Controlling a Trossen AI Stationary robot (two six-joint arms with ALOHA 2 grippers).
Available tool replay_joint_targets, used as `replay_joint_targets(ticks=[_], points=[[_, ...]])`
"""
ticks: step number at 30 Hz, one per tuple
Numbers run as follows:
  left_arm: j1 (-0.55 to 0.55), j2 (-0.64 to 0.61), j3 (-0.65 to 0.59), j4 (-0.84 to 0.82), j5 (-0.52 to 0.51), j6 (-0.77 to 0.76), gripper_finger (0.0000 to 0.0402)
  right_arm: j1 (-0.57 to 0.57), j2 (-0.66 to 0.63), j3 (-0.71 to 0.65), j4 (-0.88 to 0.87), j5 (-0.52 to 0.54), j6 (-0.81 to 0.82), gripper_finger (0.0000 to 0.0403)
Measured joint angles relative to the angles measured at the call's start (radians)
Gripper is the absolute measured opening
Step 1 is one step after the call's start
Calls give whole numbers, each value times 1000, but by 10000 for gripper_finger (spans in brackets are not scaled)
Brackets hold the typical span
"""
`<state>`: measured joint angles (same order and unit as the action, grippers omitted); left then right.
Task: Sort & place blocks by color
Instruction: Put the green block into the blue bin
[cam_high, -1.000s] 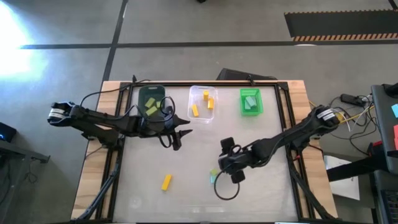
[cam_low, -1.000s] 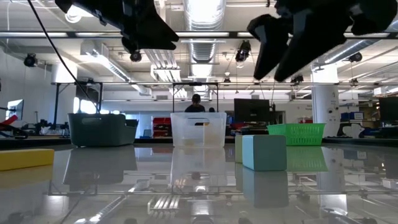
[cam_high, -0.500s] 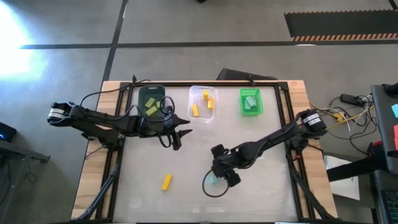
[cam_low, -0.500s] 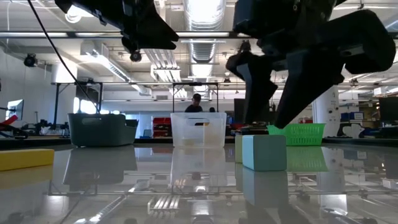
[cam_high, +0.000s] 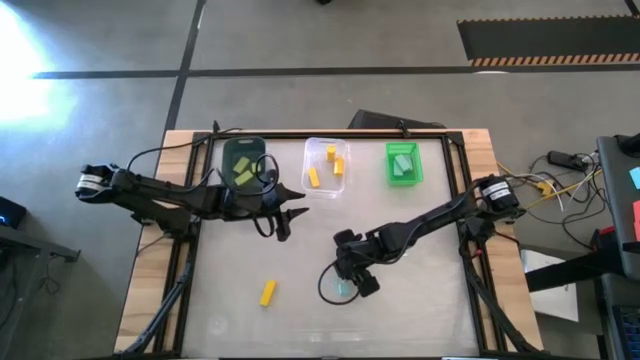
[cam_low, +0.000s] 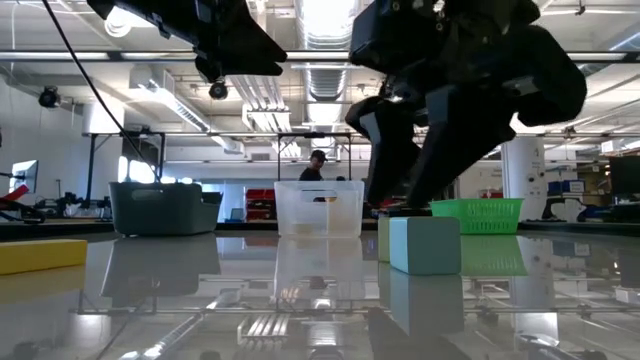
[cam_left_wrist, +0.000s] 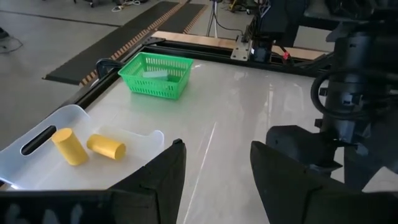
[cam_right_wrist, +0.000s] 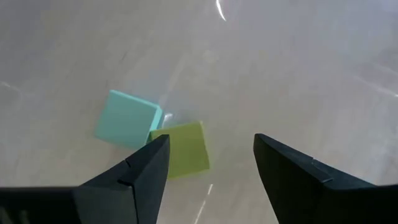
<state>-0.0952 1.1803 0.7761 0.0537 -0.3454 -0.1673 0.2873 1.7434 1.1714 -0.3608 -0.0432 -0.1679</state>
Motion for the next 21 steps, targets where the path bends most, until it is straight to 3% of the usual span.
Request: replay_joint_targets(ticks=[21], points=[[1, -122, 1, -3, 0, 77, 164, 16, -27, 17, -127, -18, 57, 224]])
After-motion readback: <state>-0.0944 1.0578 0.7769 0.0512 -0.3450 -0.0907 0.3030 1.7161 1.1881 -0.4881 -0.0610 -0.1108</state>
